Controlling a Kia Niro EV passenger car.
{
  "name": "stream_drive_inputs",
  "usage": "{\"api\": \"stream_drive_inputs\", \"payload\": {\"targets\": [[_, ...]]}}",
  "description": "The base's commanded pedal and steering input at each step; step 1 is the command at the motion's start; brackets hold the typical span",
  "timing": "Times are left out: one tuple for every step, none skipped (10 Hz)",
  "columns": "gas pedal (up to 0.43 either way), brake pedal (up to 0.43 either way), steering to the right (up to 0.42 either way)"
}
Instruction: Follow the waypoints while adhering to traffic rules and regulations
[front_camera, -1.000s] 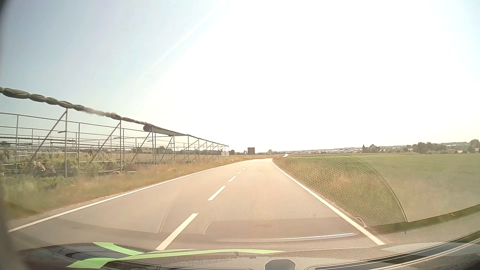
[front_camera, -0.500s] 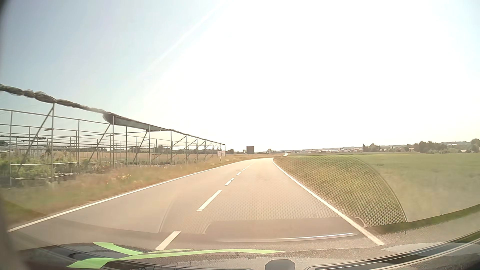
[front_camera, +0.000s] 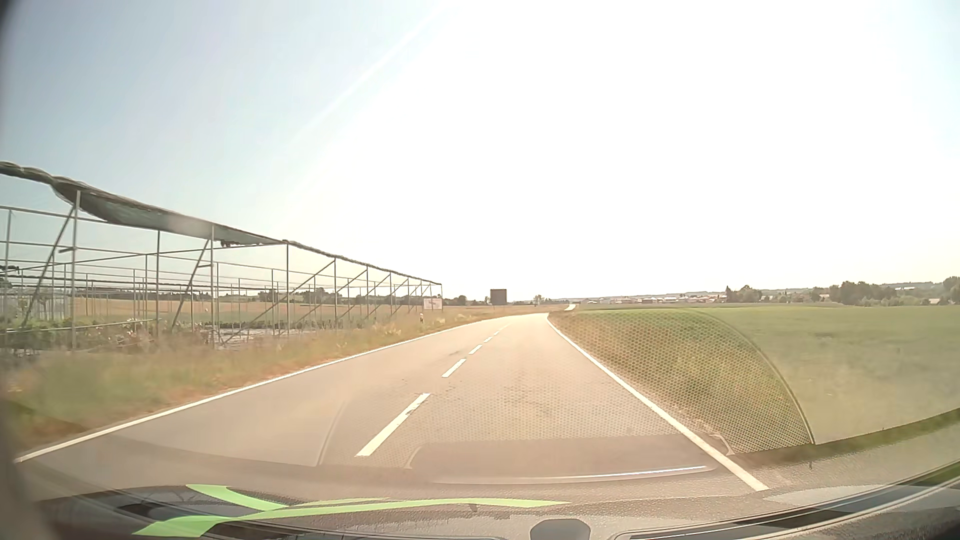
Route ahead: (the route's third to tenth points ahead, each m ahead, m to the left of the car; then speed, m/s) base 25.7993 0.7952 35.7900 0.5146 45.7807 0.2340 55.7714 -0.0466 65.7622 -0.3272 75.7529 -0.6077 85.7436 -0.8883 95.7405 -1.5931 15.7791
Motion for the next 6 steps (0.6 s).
{"api": "stream_drive_inputs", "payload": {"targets": [[0.169,0.000,-0.002],[0.169,0.000,-0.002],[0.169,0.000,-0.001],[0.169,0.000,-0.001],[0.177,0.000,0.000],[0.177,0.000,0.000]]}}
